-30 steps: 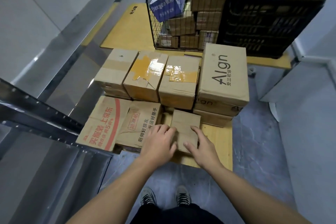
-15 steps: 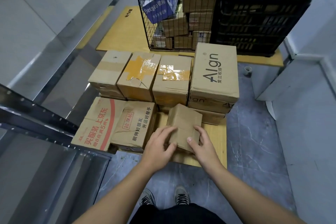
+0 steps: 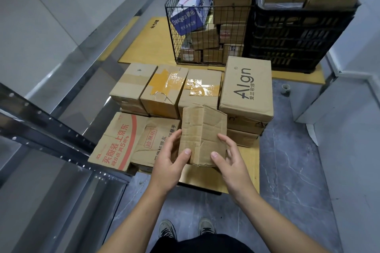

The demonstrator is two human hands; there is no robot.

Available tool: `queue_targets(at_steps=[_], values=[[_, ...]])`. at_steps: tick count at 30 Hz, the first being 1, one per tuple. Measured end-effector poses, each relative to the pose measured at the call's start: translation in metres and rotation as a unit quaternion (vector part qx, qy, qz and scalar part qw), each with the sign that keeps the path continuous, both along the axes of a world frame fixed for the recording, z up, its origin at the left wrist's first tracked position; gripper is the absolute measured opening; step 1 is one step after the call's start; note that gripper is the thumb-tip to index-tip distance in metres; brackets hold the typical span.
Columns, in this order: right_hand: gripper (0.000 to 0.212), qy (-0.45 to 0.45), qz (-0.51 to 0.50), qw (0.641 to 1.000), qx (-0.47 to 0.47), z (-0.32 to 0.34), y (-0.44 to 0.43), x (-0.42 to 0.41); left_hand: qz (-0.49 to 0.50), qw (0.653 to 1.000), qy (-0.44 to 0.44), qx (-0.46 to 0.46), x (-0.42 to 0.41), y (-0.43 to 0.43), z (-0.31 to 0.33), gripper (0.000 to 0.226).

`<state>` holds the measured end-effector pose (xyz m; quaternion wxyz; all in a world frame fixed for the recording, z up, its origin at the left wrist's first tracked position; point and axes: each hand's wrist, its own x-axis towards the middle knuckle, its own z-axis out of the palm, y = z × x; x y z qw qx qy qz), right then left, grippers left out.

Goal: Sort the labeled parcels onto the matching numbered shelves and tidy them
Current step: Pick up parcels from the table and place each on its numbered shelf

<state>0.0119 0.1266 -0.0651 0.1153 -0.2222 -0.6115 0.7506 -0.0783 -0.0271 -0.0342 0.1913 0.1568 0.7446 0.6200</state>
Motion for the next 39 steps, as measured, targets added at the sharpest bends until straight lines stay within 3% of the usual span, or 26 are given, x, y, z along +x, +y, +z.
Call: queue_targets(at_steps=[5, 7, 9, 13, 18, 22, 24, 28, 35, 39], values=[[0.056, -0.025, 0.021, 0.993, 0.113, 0.01, -0.006, -0.009, 0.02, 0.999, 0.01, 0.038, 0.008, -0.001, 0.01, 0.059], [0.075, -0.036, 0.04, 0.989, 0.137, 0.016, -0.008, -0.012, 0.032, 0.998, 0.021, 0.048, 0.01, -0.003, 0.013, 0.051], [0.091, -0.025, 0.049, 0.993, 0.102, 0.019, -0.009, -0.015, 0.033, 0.997, 0.032, 0.055, 0.01, -0.007, 0.016, 0.045], [0.072, 0.003, 0.039, 0.999, 0.014, 0.02, -0.013, -0.02, 0.044, 0.997, 0.036, 0.055, 0.004, -0.015, 0.015, 0.041], [0.074, 0.017, 0.021, 0.998, -0.064, 0.017, -0.014, -0.022, 0.1, 0.992, 0.077, -0.01, -0.003, -0.019, 0.007, 0.039], [0.047, 0.039, 0.025, 0.994, -0.094, 0.02, -0.013, -0.023, 0.097, 0.994, 0.046, -0.008, -0.002, -0.021, 0.004, 0.048], [0.046, 0.044, 0.032, 0.993, -0.102, 0.02, -0.011, -0.023, 0.09, 0.996, 0.021, 0.007, -0.001, -0.022, 0.004, 0.05], [0.045, 0.038, 0.039, 0.997, -0.05, 0.02, -0.01, -0.024, 0.094, 0.995, 0.015, 0.003, -0.003, -0.027, 0.002, 0.051], [0.04, 0.0, 0.064, 0.989, 0.131, 0.021, -0.012, -0.033, 0.111, 0.99, 0.078, -0.04, -0.01, -0.042, 0.005, 0.055], [0.042, -0.013, 0.101, 0.981, 0.162, 0.024, -0.022, -0.043, 0.139, 0.981, 0.124, -0.056, -0.009, -0.056, 0.004, 0.057]])
